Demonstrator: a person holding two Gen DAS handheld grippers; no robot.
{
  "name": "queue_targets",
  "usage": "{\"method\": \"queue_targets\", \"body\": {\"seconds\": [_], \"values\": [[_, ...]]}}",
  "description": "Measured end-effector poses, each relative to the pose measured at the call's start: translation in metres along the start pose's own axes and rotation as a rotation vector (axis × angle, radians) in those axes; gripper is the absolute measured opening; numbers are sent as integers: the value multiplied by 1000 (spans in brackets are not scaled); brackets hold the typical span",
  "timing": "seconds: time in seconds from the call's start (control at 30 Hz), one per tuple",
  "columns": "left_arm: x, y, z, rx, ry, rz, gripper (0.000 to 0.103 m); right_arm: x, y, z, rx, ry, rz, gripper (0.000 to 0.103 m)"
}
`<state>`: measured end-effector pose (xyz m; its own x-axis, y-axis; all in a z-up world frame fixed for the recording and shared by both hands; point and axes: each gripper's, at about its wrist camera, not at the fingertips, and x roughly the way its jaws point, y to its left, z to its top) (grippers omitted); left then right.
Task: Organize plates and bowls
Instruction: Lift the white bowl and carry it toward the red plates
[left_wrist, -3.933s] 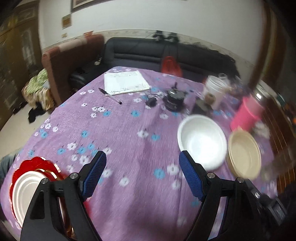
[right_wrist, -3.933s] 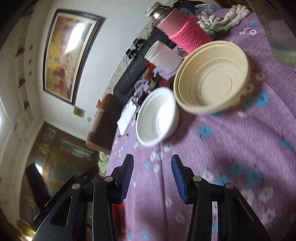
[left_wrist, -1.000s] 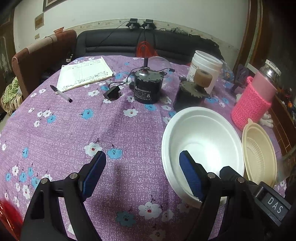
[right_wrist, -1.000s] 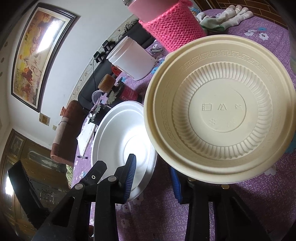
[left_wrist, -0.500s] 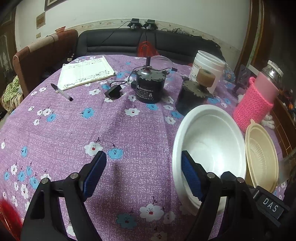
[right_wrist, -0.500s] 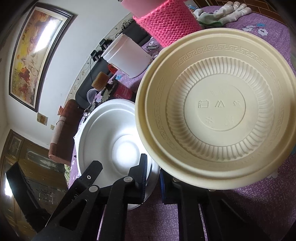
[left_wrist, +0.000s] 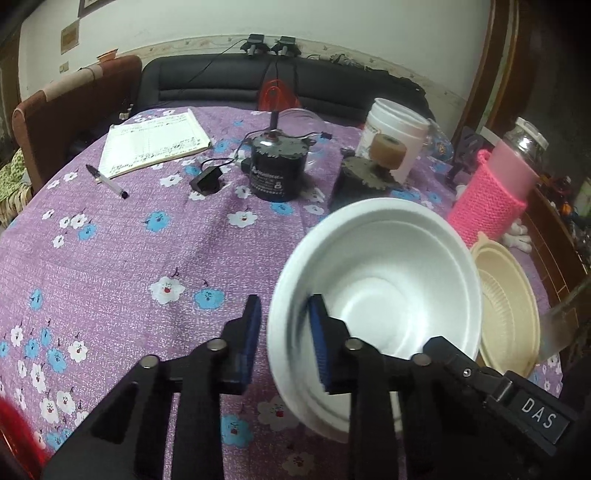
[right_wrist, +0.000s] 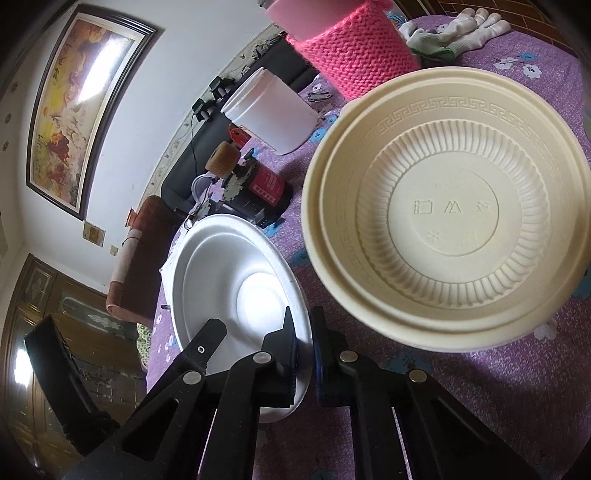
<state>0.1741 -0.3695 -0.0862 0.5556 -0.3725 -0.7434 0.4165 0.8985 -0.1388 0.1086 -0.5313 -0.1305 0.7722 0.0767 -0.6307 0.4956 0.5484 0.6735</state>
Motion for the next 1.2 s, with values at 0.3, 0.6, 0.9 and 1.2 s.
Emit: {"method": "queue_targets", "body": {"seconds": [0.3,0.6,0.9,1.2], "values": [[-21,1,-2,-13,-17,-40,16,-14,5,-2,1,-8,27,6],[-58,-5,-23,2,-43,-81,13,-47,-2,-17,36,-12,57,7],[-104,2,-63,26,-65,-59,13,-84,-4,-52,2,11,70,7],[-158,38,-89,21,-99,-34,12,-115,21,-98,-64,48,121,8]]}}
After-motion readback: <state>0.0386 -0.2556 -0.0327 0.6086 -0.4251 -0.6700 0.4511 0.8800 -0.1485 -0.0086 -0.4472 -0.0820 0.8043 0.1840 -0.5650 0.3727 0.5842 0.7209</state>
